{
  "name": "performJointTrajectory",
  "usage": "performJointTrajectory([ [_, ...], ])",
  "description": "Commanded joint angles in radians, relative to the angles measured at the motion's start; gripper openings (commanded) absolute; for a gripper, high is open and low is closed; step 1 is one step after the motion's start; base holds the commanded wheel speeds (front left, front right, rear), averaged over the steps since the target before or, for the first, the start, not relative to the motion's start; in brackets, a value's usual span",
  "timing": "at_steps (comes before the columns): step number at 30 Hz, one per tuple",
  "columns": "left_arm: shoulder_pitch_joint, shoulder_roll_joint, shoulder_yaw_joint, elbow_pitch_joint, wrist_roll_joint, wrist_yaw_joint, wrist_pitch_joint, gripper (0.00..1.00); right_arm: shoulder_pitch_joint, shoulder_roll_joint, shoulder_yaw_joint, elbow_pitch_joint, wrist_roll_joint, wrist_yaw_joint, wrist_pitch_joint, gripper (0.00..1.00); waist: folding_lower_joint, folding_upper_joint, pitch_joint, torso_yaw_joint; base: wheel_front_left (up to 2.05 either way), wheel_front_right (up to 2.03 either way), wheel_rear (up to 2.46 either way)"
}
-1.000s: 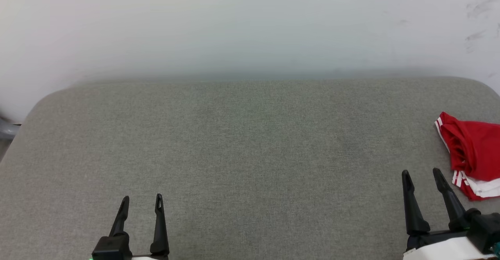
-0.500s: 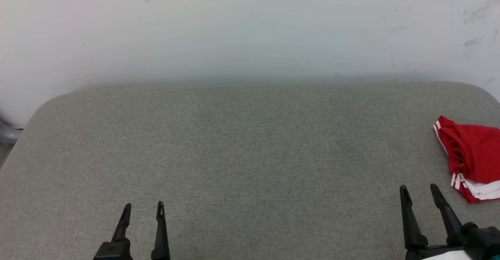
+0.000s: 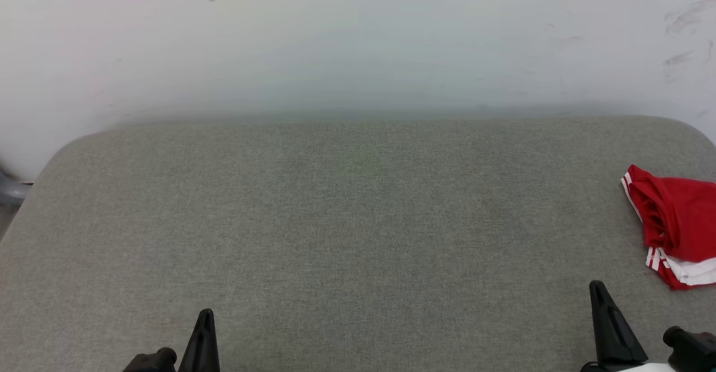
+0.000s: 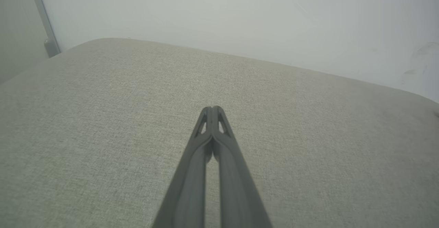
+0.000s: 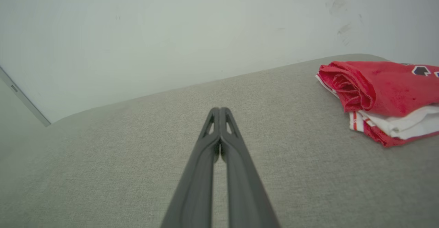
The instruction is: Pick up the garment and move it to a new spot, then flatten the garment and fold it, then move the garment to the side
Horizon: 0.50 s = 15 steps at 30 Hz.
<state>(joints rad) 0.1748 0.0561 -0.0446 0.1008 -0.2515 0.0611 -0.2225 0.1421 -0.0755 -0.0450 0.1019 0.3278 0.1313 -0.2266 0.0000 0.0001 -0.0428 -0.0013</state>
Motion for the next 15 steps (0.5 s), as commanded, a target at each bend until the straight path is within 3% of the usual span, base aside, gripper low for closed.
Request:
performJointTrajectory([
  [1,-0.029,0.003,0.008,-0.011,-0.032,-0.007,0.004,0.0,-0.027,-0.001,-0.003,-0.011,0.031,0.0,0.005,0.0,0.0,-0.0001,0.0,0.0,0.0,0.0,0.0],
  [15,-0.08,0.004,0.034,0.019,-0.288,-0.042,0.065,0.0,-0.072,-0.001,-0.009,0.018,0.275,0.0,0.064,0.0,0.0,-0.0001,0.006,0.0,0.0,0.0,0.0],
])
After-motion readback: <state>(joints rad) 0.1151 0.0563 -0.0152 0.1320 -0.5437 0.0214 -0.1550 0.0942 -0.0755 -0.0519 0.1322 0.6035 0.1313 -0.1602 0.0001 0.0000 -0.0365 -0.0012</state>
